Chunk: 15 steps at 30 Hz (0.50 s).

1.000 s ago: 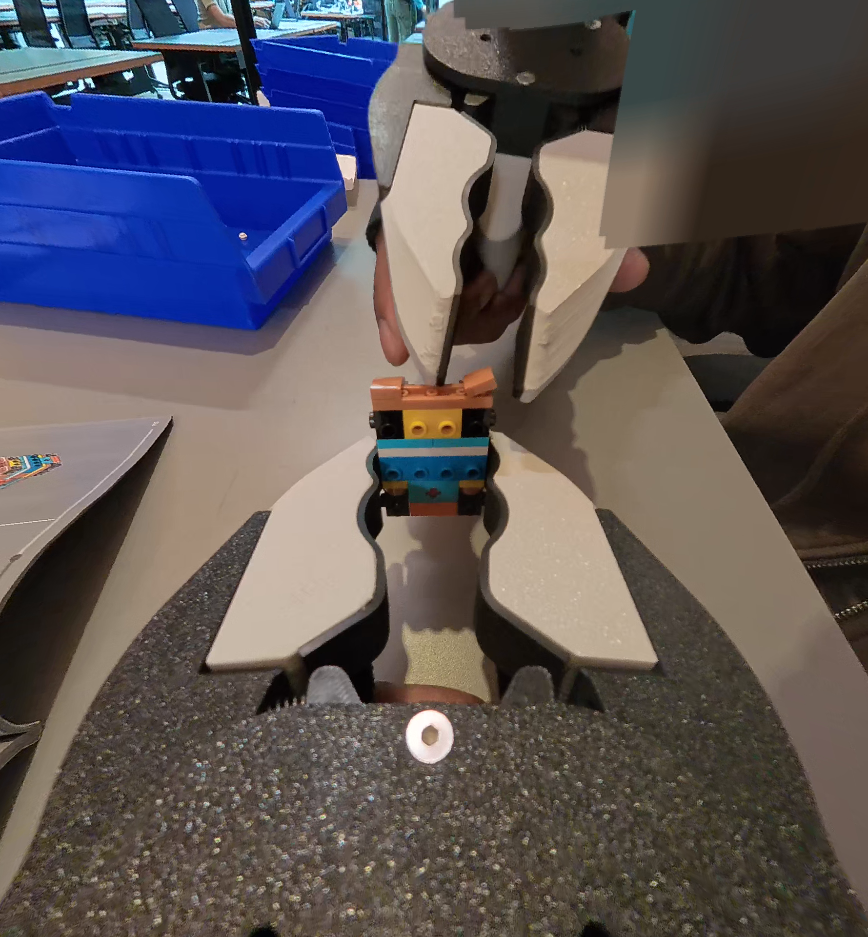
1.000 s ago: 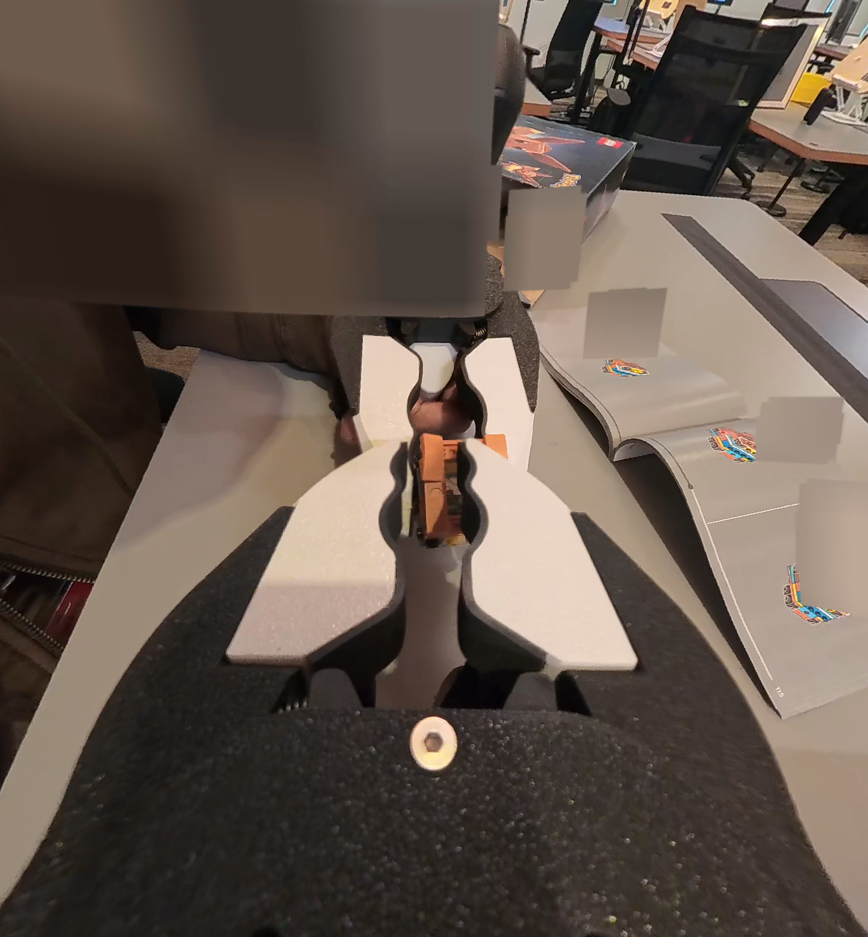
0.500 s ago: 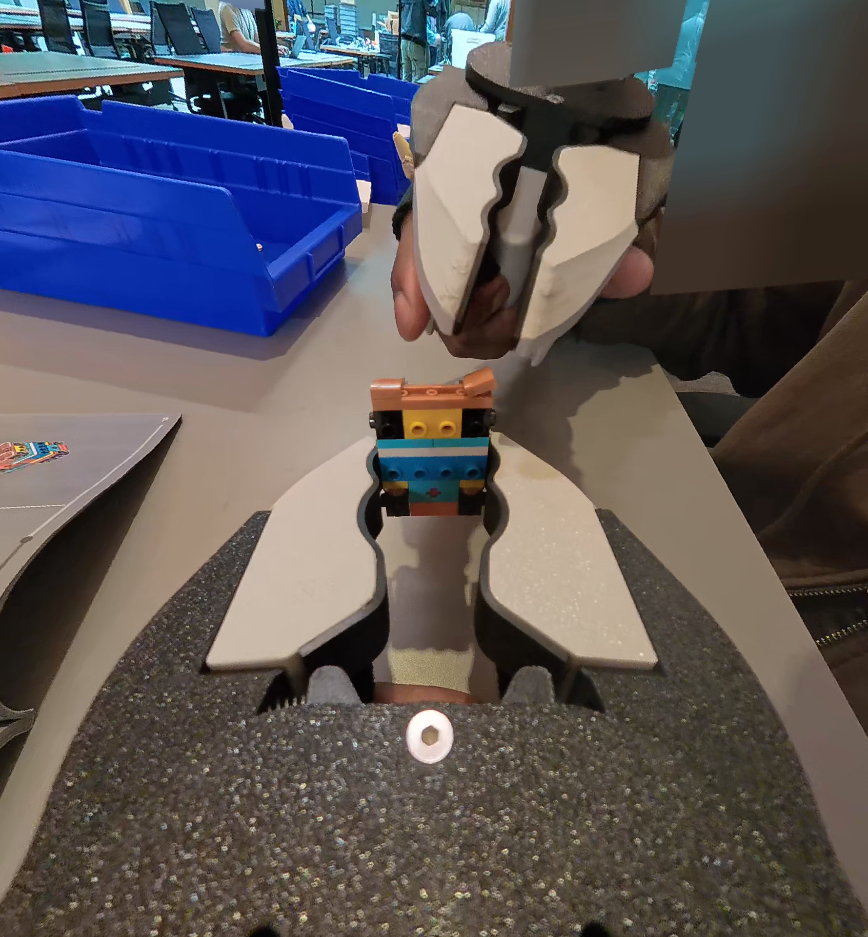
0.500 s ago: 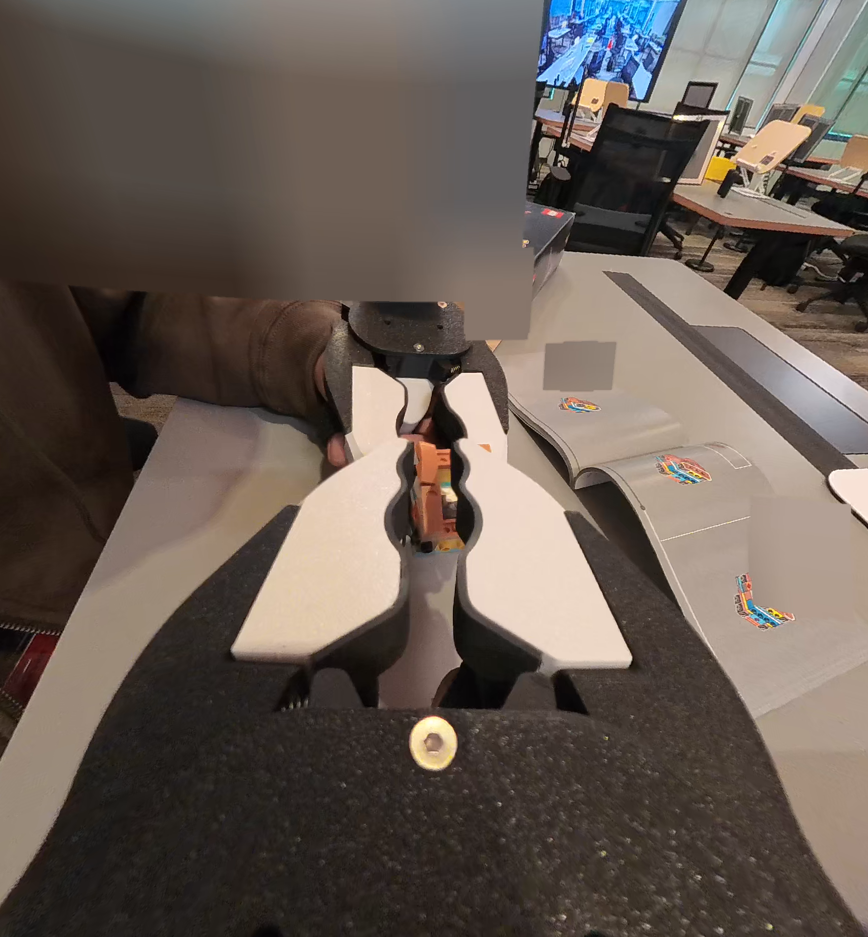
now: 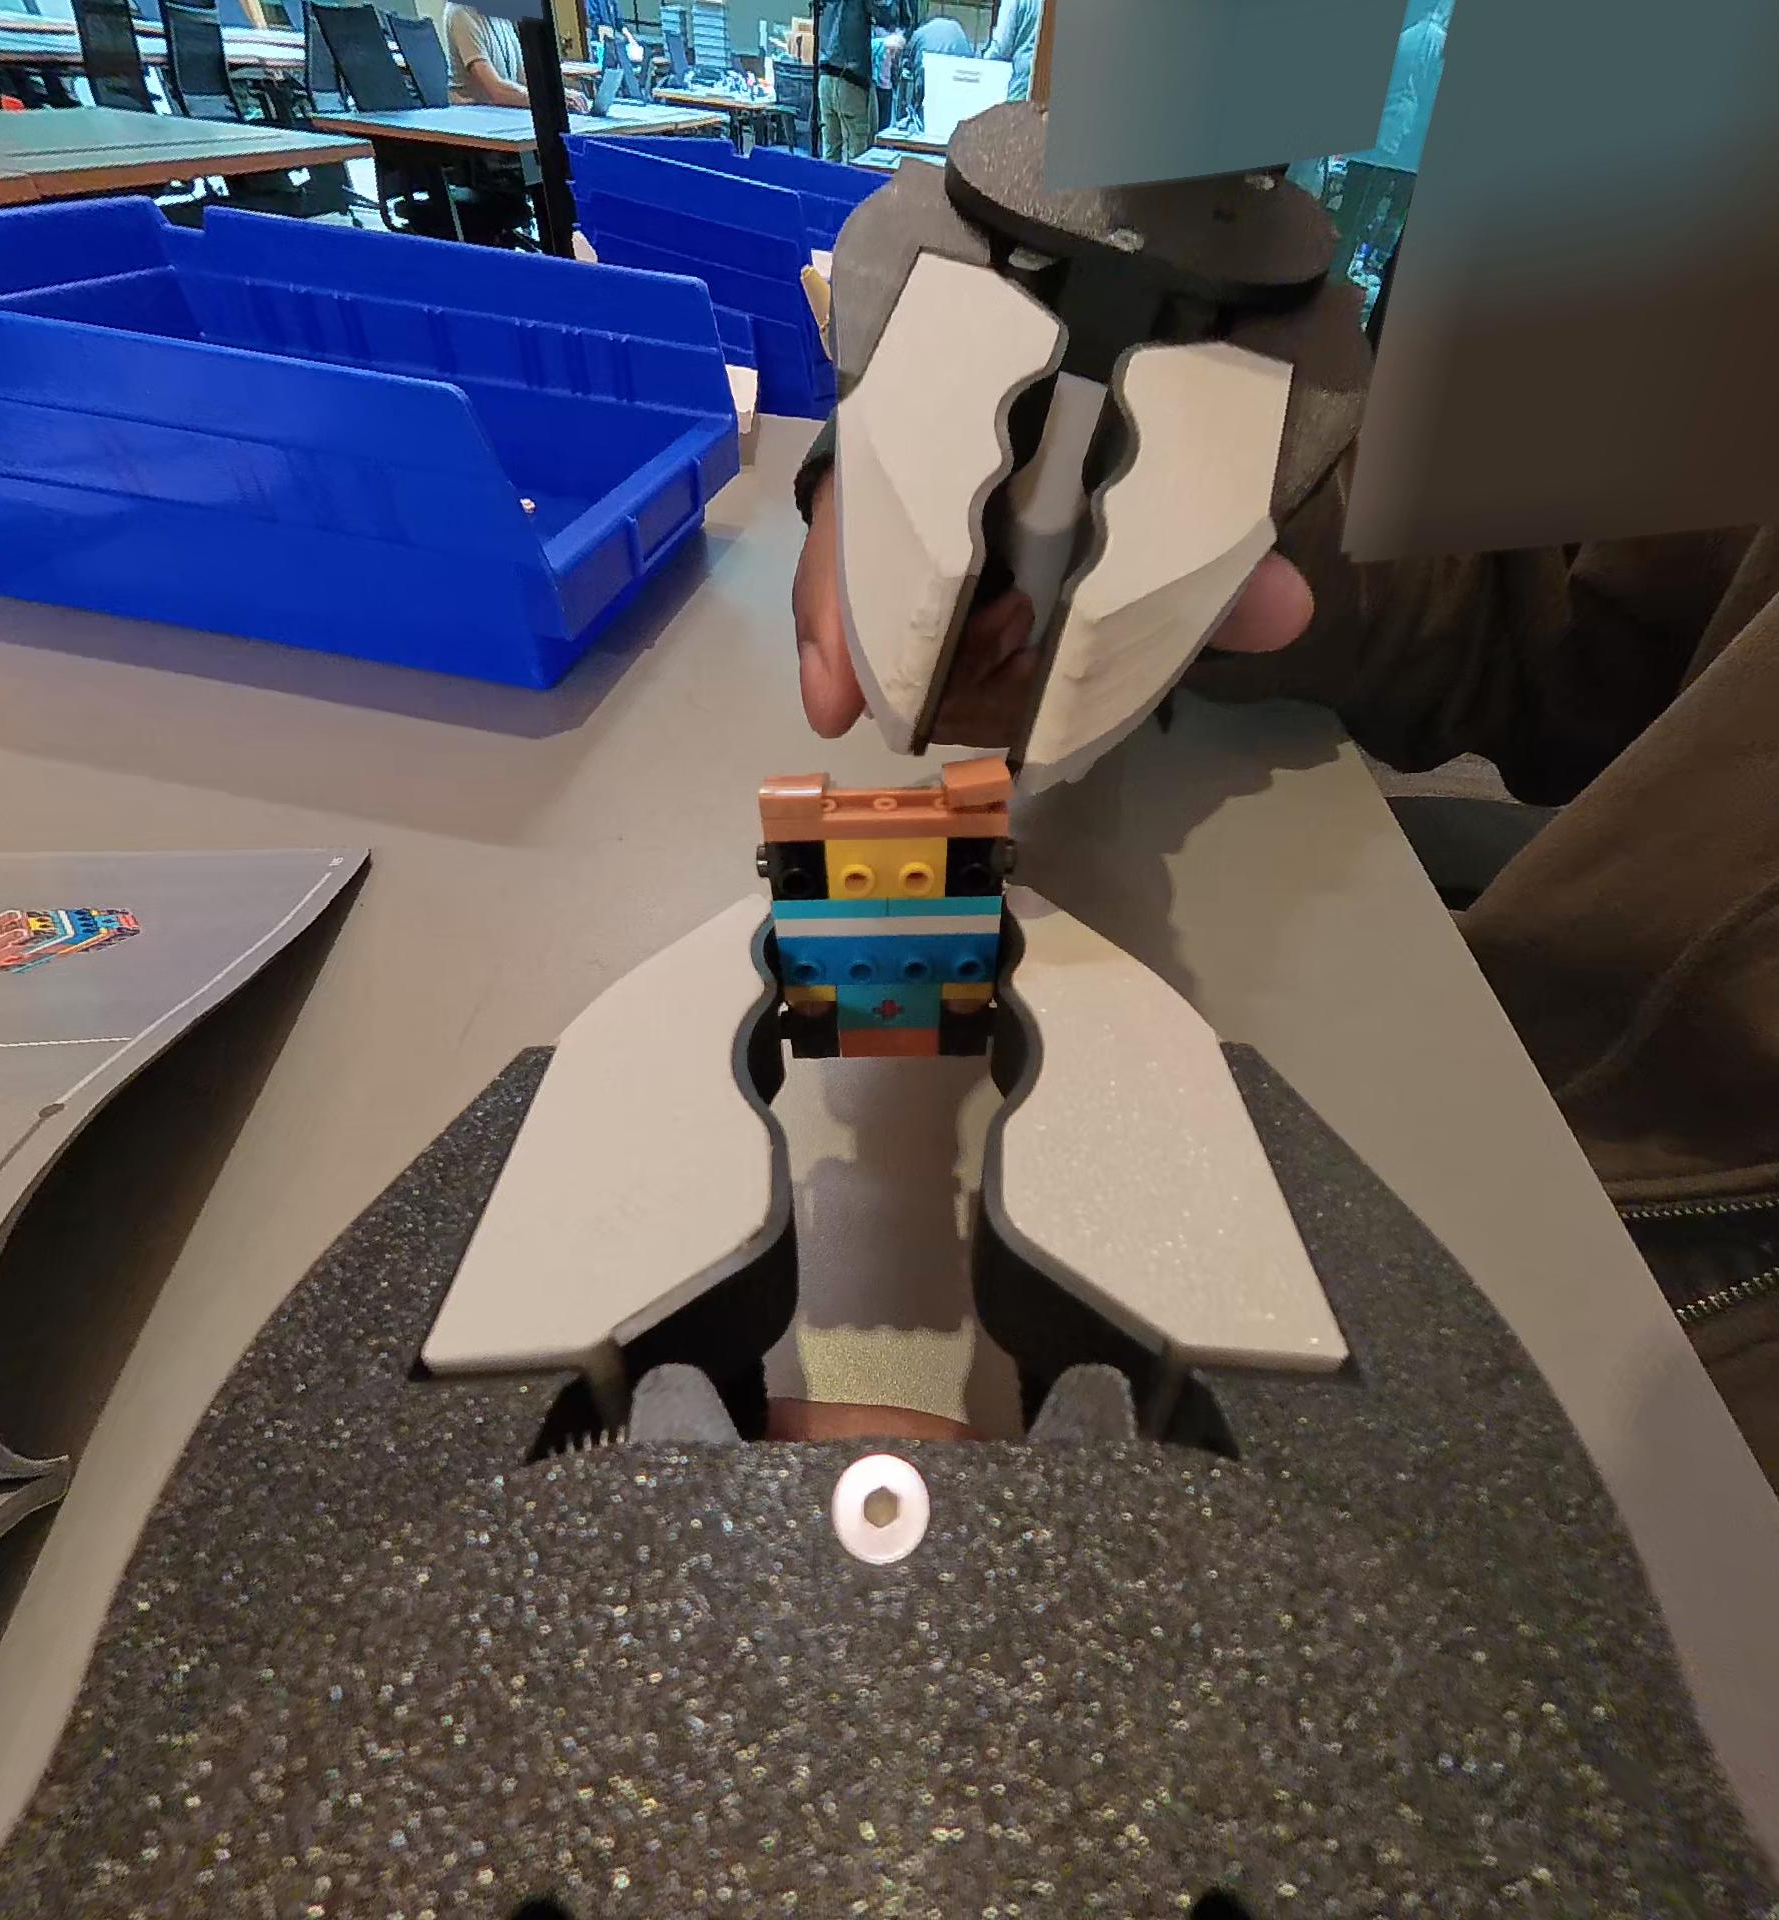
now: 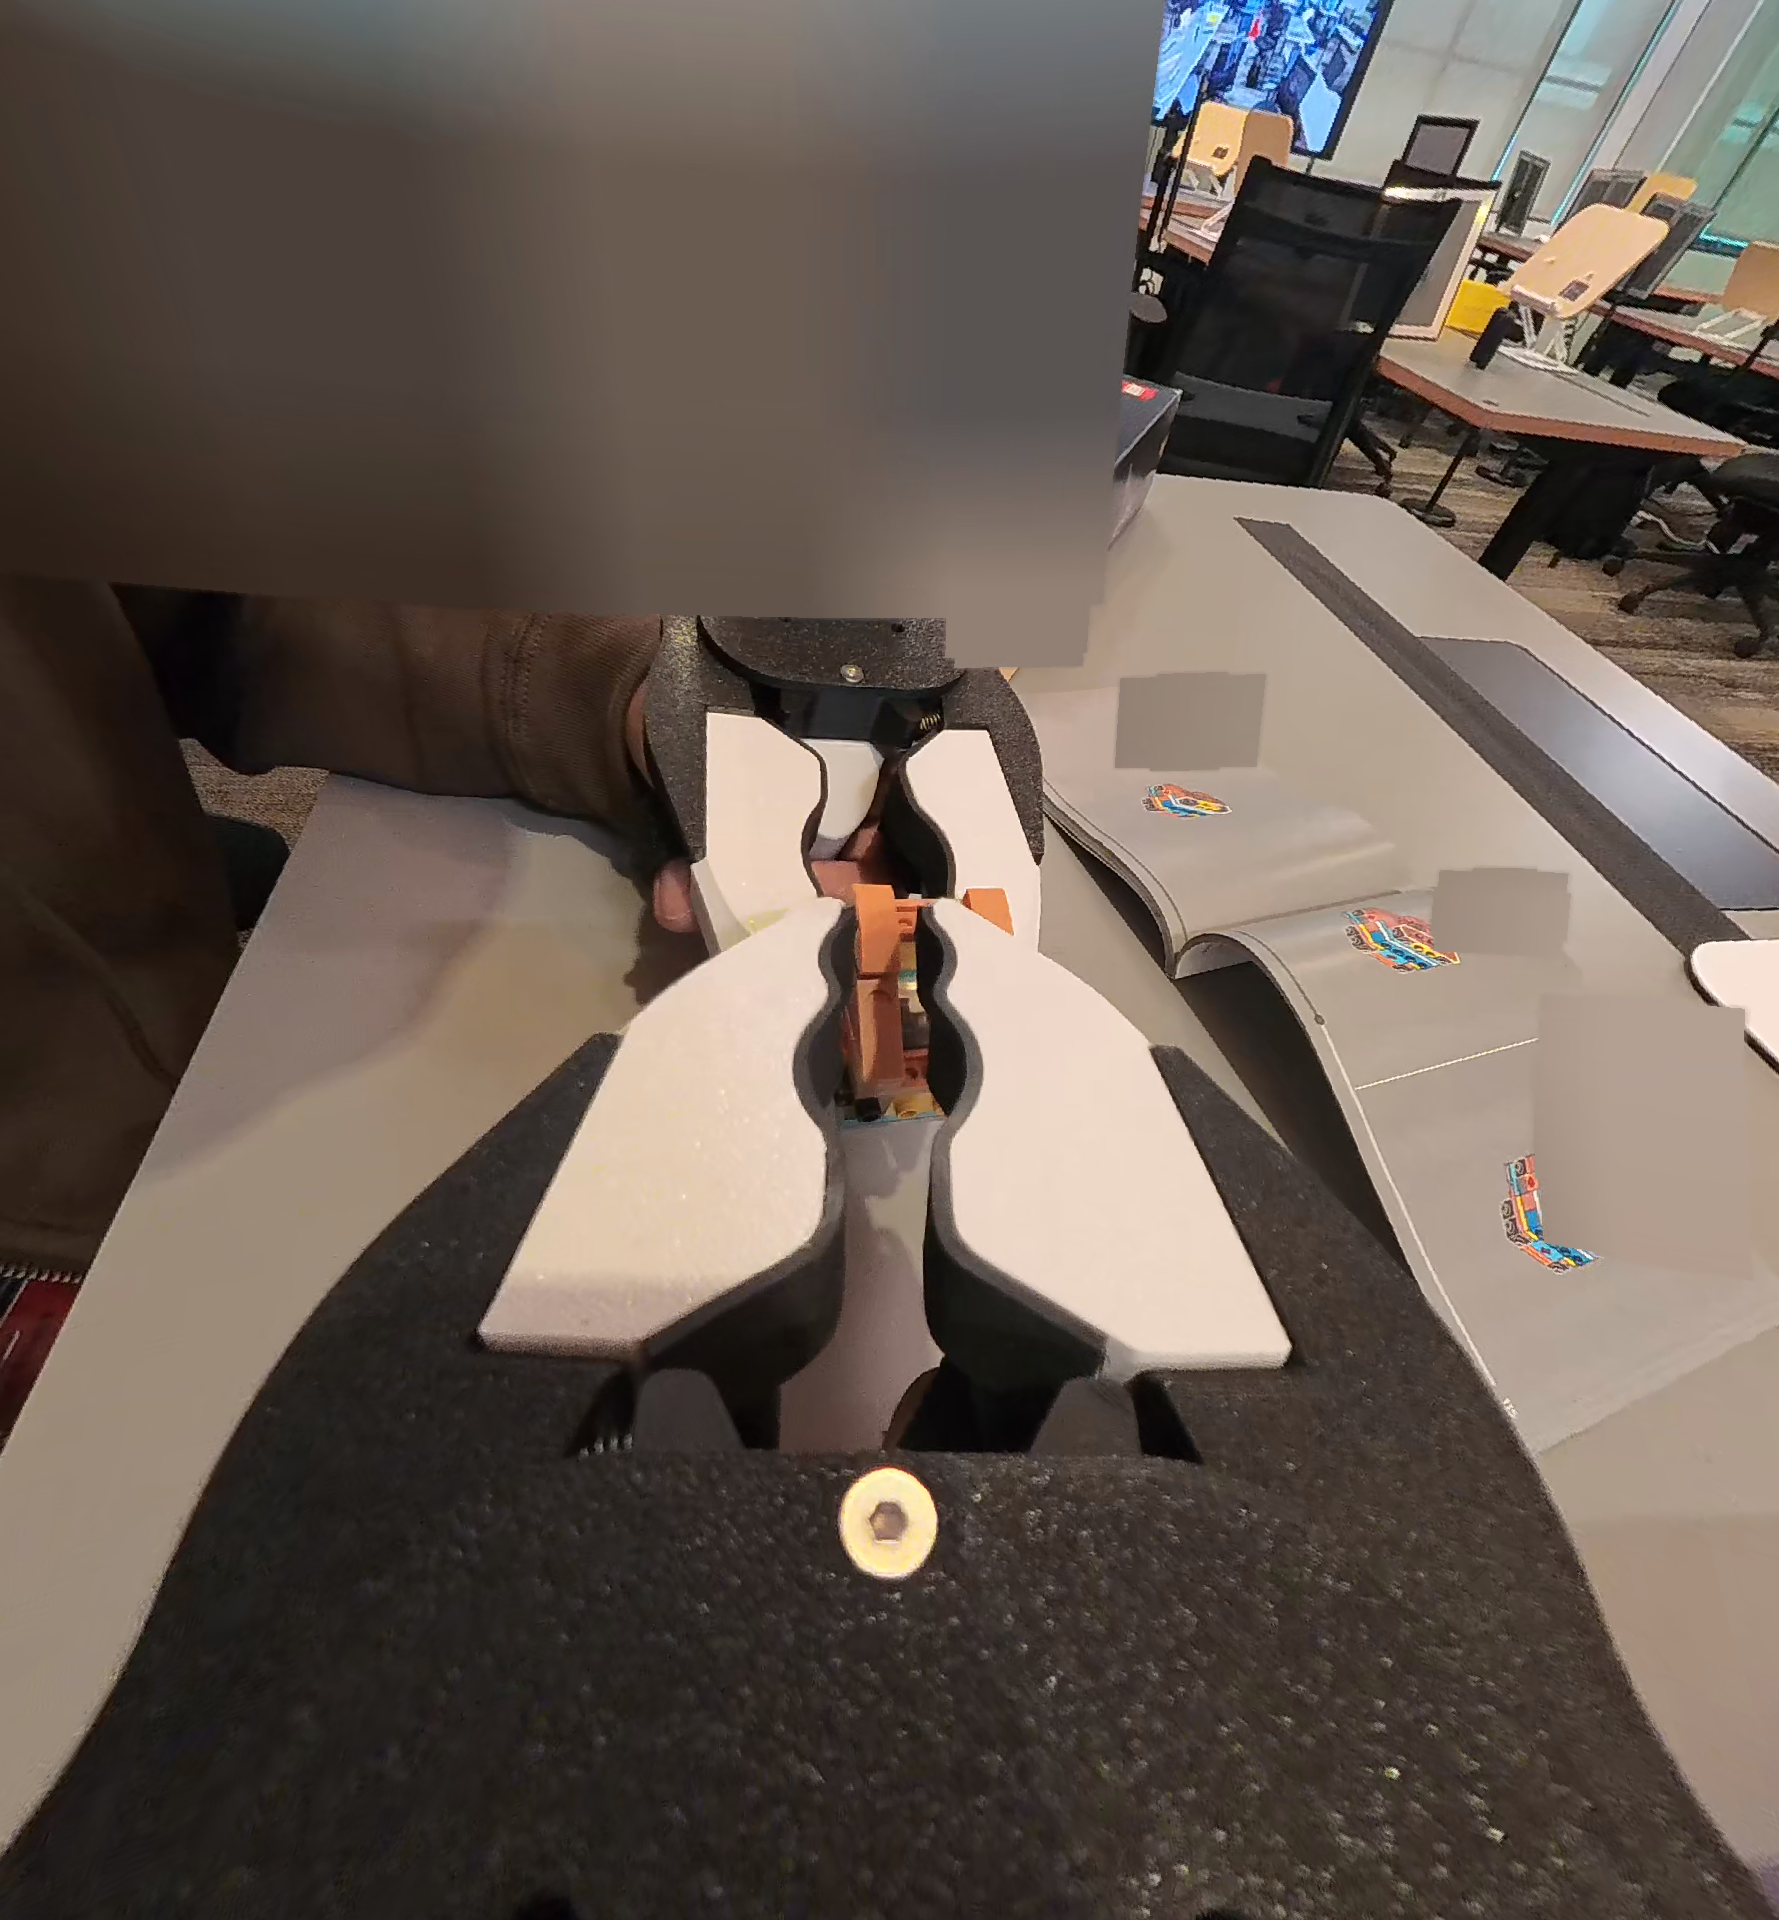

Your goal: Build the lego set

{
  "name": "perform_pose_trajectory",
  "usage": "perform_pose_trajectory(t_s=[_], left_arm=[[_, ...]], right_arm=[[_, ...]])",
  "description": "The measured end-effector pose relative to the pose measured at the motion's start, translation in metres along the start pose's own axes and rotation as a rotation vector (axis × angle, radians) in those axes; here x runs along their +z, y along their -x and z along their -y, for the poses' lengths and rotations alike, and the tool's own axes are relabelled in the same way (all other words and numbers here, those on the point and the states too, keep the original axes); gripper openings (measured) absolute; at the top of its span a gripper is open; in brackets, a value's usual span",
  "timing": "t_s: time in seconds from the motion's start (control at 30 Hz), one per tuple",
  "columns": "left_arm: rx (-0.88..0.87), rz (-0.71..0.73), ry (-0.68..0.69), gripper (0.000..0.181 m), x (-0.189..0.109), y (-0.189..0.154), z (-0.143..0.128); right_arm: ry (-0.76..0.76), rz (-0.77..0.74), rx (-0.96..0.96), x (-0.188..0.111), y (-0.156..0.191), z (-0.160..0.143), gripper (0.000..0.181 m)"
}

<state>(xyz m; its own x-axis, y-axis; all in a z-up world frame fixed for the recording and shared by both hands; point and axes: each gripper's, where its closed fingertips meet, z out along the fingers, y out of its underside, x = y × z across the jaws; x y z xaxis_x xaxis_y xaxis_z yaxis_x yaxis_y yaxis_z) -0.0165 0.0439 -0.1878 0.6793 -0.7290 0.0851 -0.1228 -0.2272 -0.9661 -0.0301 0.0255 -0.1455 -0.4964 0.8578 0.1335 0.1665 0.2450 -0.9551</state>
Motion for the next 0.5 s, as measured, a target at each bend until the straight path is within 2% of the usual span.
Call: perform_pose_trajectory(t_s=[0.4,0.5], left_arm=[[-0.011,0.002,-0.009,0.037,0.0000,0.0012,0.0011],[-0.034,0.005,-0.026,0.037,-0.0021,0.0041,0.0033]], right_arm=[[0.003,-0.011,-0.019,0.0006,-0.0001,-0.0004,0.011],[0.005,-0.018,-0.051,-0.0003,-0.0002,-0.0007,0.017]])
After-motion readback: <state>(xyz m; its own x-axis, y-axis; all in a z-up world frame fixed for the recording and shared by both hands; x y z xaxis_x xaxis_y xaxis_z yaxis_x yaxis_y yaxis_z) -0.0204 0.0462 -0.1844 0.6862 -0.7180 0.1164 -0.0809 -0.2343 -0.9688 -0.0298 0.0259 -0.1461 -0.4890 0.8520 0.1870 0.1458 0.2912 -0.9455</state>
